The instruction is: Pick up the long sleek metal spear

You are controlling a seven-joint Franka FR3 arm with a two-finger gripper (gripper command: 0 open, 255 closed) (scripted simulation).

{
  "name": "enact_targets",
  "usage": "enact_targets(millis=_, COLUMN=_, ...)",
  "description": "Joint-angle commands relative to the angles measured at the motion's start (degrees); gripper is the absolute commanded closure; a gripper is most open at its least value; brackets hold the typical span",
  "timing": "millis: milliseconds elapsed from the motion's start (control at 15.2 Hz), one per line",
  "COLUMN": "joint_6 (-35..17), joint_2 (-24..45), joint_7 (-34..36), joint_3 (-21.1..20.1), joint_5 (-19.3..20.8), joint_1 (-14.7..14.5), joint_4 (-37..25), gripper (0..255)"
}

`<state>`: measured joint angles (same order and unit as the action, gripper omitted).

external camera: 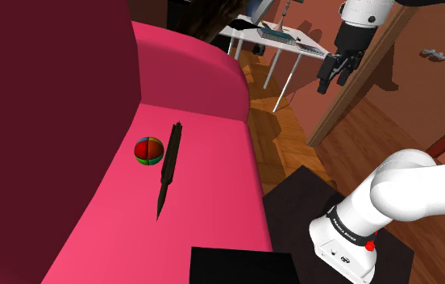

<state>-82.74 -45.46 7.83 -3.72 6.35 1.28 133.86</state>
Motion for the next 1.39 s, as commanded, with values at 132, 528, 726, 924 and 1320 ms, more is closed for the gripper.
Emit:
enact_targets(millis=132, joint_6=-2.36, joint_2=0.46, joint_7=3.62, joint_3=-2.04, joint_5=-2.01, joint_1=-0.26, joint_4=2.01, gripper=0)
enact_targets(millis=528, joint_6=-10.34, joint_2=4.15, joint_7=14.22, joint_3=-8.4, joint_5=-7.68, joint_1=-1.09, joint_4=6.24, gripper=0)
enact_targets(millis=726, joint_6=-14.77, joint_2=7.33, joint_7=19.39, joint_3=-11.69, joint_5=-10.09, joint_1=-1.39, joint_4=7.25, gripper=0)
enact_targets(millis=924, joint_6=-19.4, joint_2=11.36, joint_7=24.52, joint_3=-15.03, joint_5=-12.03, joint_1=-1.47, joint_4=7.49, gripper=0)
enact_targets(millis=1320, joint_6=-28.76, joint_2=21.79, joint_7=35.07, joint_3=-21.72, joint_5=-13.66, joint_1=-0.79, joint_4=5.61, gripper=0)
